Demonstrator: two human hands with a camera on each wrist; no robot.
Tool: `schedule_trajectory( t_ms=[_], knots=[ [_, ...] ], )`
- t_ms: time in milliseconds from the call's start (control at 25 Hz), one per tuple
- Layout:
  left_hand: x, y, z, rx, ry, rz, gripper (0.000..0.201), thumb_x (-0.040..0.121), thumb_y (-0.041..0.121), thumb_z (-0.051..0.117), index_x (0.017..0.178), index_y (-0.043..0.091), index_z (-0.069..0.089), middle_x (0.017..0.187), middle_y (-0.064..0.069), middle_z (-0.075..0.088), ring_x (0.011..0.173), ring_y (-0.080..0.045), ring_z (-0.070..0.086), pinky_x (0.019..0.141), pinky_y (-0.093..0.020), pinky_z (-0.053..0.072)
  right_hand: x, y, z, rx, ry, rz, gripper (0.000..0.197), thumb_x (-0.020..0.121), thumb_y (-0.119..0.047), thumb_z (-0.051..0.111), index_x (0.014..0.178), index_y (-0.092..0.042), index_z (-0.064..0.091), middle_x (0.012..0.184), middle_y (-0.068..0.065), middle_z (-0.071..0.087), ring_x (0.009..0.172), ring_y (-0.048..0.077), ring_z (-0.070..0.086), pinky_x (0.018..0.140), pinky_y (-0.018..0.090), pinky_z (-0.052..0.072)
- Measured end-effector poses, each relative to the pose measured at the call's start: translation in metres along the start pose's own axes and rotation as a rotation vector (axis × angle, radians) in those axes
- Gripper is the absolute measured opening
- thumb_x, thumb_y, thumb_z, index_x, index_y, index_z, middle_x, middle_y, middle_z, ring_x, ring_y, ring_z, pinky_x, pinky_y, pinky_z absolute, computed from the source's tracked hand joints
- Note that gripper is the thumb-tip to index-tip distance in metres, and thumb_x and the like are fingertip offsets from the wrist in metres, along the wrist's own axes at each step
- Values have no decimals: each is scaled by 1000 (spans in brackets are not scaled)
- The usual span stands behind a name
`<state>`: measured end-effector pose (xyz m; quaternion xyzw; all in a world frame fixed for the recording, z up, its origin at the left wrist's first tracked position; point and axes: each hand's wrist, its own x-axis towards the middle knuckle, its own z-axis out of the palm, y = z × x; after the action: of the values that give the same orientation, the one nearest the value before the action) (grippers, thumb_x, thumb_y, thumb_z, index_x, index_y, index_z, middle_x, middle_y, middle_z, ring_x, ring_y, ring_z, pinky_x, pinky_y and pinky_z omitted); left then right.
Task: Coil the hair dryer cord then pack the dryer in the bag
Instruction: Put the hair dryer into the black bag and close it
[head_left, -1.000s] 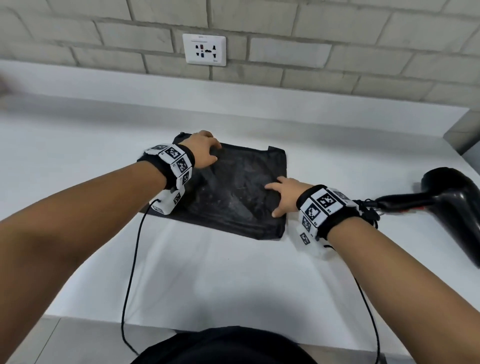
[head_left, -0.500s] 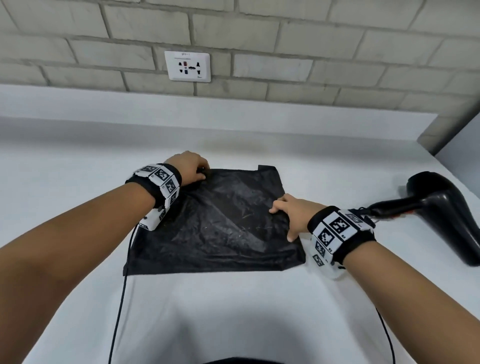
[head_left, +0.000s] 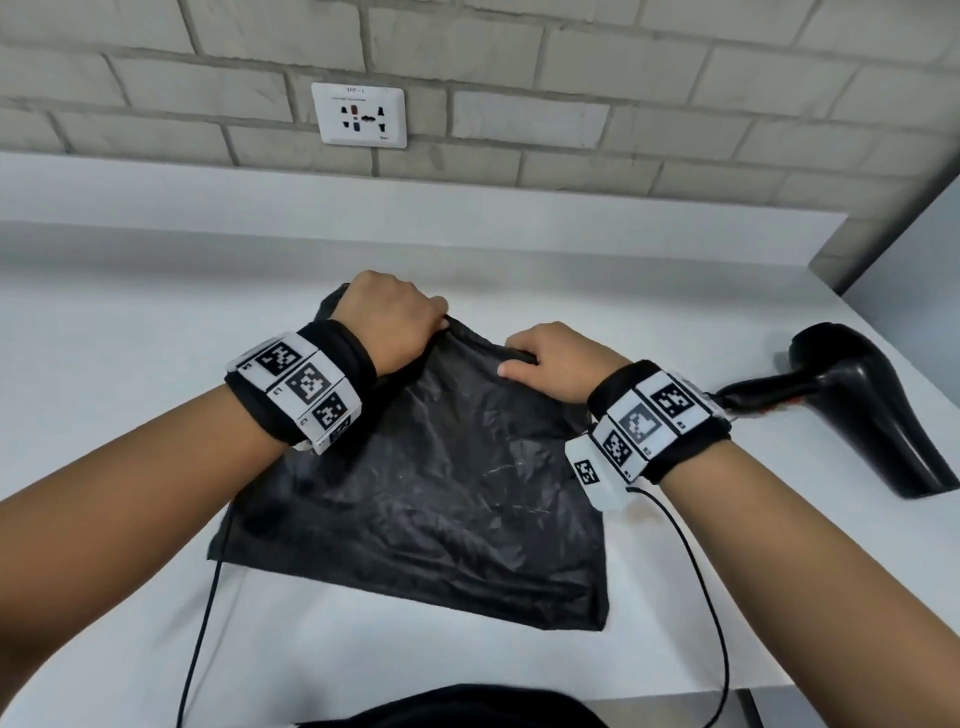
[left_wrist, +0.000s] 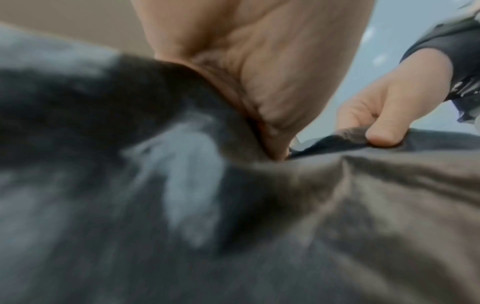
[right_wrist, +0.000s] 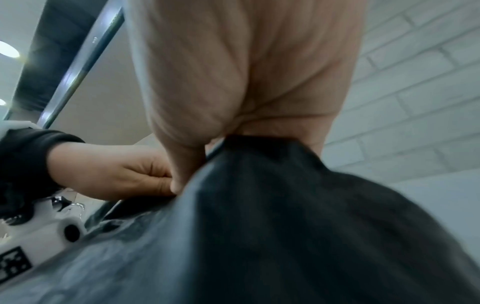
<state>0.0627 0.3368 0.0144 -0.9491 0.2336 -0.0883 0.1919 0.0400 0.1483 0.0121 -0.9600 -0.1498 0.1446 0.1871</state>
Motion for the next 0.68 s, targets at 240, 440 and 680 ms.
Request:
schedule_trajectory(
  t_ms=[240,440,680],
  knots=[
    [-10,-1,-11,-2,22,-151,49,99,44,21,97,18,62,93,-7,68,87,-30,64,60,-29,27,-13,22,0,-382,239,315,70,95,-49,15,99,0,65,117,17,50,113,34,42,99,43,31],
    [-11,-1,-12,24,86,-121,70,91,58,8,88,22,68,103,5,68,81,-23,65,54,-28,24,-11,38,-7,-412,143,711,51,93,-45,31,117,-7,55,129,14,48,118,31,43,97,38,35],
    [-13,0,-11,-311,66,-432,48,94,43,36,116,5,57,134,-12,52,94,-36,62,64,-33,33,0,29,-19,174,430,391,32,80,6,51,107,-7,63,117,13,60,101,31,60,85,32,50]
  ],
)
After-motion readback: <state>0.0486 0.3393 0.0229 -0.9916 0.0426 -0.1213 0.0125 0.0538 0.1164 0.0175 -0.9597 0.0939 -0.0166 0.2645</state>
